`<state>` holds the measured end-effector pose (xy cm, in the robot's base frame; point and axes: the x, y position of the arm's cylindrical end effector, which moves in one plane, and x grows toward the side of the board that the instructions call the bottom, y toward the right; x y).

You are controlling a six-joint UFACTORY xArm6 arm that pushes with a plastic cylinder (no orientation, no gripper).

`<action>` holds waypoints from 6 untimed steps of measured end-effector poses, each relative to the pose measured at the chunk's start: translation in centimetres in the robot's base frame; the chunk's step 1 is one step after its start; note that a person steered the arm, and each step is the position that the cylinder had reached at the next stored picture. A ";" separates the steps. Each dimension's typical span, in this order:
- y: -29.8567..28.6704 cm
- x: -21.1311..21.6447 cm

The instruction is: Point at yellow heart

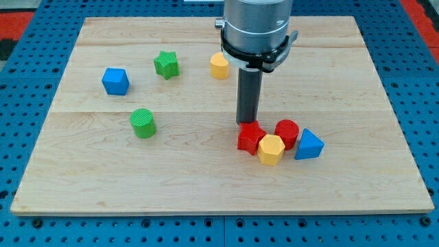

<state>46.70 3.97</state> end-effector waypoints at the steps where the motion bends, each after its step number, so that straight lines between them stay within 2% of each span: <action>1: 0.0 -2.6; 4: 0.9 -15.3; 5: -4.0 -16.2; 6: -8.1 -15.1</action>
